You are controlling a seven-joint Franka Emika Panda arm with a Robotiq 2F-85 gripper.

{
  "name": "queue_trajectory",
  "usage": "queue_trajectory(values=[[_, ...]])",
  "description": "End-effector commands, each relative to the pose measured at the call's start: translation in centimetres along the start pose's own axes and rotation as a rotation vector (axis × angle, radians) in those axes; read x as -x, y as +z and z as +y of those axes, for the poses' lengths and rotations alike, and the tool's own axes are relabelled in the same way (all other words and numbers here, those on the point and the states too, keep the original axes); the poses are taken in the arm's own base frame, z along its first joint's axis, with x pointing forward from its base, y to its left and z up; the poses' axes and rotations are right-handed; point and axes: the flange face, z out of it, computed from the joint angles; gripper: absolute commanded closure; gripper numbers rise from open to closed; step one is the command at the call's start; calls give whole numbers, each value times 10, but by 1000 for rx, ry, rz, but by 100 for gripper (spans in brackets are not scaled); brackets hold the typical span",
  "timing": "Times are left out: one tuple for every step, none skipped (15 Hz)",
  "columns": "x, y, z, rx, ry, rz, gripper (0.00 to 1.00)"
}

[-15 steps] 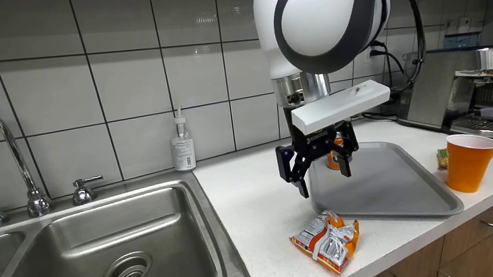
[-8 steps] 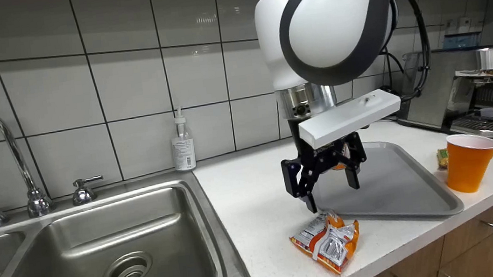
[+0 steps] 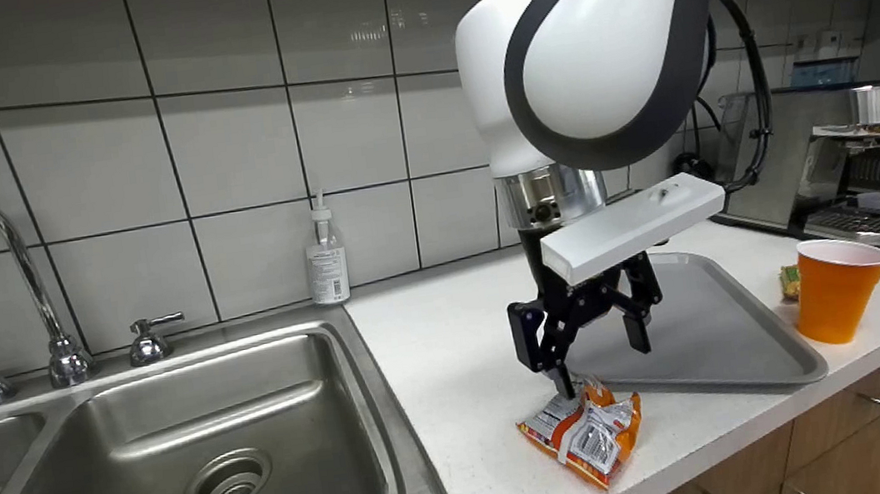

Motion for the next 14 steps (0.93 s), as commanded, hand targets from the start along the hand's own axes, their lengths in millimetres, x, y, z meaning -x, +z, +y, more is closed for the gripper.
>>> queue_trajectory(values=[[2,6,-3,8,11,8,0],[2,8,-4,8,9,6,0],[2,10,-4,7,8,4,0],[1,12,-5,4,9,1,0],[0,14,-5,2,9,1,0],[-1,16,-6,0,9,0,0],[-2,17,-7,-1,9,1,0],[-3,19,-7,-2,10,2,0],[-4,20,-8,-3,11,2,0],[-5,22,-8,-6,16,4,0],[-6,23,-8,-9,20,6,0],[-7,24,-8,-11,26,7,0],[-8,25,-8,-14,31,11,0],[-9,25,-8,-17,37,16,0]])
